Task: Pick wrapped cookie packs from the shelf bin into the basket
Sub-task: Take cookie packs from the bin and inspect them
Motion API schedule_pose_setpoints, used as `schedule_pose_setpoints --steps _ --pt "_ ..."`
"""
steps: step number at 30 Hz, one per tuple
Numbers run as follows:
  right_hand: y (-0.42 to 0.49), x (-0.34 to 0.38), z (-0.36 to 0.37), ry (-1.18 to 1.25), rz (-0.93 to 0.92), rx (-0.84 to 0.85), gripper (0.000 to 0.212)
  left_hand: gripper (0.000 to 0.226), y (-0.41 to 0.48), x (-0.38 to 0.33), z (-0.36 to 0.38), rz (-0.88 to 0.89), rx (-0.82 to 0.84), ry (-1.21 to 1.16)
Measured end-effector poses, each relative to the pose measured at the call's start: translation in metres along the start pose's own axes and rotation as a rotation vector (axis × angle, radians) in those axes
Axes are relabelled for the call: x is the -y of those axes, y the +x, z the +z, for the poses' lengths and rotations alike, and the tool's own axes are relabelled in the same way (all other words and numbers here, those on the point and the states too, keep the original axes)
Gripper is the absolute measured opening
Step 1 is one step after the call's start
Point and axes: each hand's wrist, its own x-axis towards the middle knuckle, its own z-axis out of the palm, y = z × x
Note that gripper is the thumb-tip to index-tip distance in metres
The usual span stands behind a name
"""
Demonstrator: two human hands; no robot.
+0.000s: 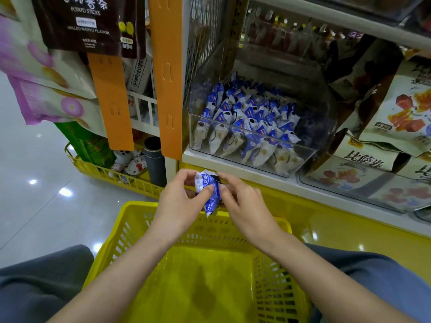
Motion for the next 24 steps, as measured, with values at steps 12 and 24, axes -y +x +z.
schedule_pose_setpoints --steps 12,24 --pt "0.001 -0.001 -0.007 0.004 -0.209 -0.080 0.033 0.026 0.006 -0.013 -0.010 -0.390 0.101 -0.569" --pt "0.005 0.005 -0.021 0.226 -0.012 -0.003 0.032 0.019 0.001 -0.015 -0.013 -0.034 0.338 -0.037"
